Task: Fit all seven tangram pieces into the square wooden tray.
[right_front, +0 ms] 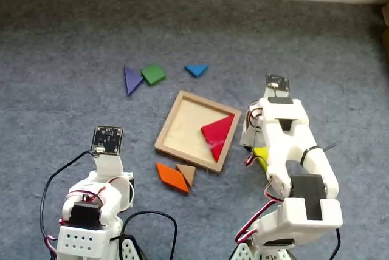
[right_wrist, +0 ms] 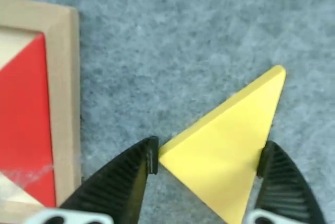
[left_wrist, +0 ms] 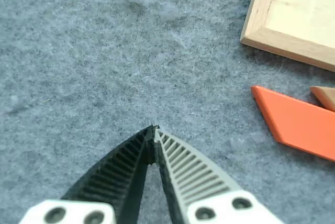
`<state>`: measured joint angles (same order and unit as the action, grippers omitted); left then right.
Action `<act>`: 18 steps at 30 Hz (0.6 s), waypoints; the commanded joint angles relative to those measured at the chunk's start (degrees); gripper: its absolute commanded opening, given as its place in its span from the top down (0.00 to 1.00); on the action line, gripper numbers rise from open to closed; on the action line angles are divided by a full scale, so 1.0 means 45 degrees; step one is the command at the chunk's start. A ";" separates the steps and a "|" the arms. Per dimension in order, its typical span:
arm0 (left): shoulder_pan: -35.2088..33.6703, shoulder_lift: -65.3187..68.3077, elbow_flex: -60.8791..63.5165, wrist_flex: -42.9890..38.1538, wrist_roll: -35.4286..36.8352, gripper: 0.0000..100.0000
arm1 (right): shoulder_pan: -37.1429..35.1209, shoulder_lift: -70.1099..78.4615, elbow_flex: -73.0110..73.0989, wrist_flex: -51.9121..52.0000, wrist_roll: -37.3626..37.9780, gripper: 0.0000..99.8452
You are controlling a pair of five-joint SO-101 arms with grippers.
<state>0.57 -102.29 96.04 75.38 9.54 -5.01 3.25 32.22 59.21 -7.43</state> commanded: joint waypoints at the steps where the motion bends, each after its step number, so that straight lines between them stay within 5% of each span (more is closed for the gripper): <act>1: -0.0147 -0.0342 0.0244 0.0078 -0.0039 0.99 | 0.0186 -0.0694 0.0127 0.0147 -0.0039 0.75; 6: -0.0147 -0.0342 0.0244 0.0078 -0.0039 0.99 | 0.0147 -0.1221 0.0107 0.0127 0.0957 0.83; 18: -0.0147 -0.0342 0.0244 0.0078 -0.0039 0.99 | -0.0694 -0.3350 0.0107 0.0127 0.3145 0.84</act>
<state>0.57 -102.29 96.04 75.38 9.54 -5.27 -8.26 33.71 59.38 2.24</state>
